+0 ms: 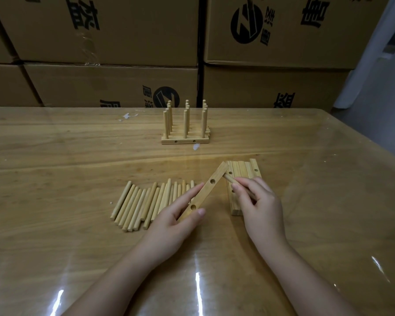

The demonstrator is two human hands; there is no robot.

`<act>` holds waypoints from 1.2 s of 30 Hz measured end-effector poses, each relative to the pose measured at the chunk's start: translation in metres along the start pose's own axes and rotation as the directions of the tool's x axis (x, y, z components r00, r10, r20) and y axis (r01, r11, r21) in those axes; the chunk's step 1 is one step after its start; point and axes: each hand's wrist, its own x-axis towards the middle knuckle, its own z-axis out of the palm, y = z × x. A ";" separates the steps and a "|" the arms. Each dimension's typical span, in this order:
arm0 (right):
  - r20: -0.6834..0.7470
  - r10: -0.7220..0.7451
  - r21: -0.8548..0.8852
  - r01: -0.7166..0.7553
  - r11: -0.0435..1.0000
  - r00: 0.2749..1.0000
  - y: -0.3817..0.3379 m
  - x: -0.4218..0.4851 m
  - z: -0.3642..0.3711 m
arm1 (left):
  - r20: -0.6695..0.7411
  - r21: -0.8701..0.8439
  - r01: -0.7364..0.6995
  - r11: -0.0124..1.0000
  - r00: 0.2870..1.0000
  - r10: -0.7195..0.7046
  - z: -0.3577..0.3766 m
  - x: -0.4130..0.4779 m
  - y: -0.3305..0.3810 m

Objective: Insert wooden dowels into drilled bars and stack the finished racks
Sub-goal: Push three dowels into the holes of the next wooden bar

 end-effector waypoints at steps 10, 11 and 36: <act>0.053 0.080 0.089 -0.084 0.992 0.995 0.002 0.000 -0.001 | 0.001 -0.016 -0.033 0.999 0.999 0.033 0.000 -0.002 0.004; 0.053 0.082 0.100 -0.087 0.991 0.995 0.002 0.000 0.000 | -0.004 -0.018 -0.034 0.999 0.999 0.034 0.001 -0.002 0.004; -0.125 -0.013 0.110 0.027 0.994 0.992 0.002 0.007 -0.005 | -0.060 -0.397 -0.001 0.918 0.998 -0.025 -0.006 0.009 -0.009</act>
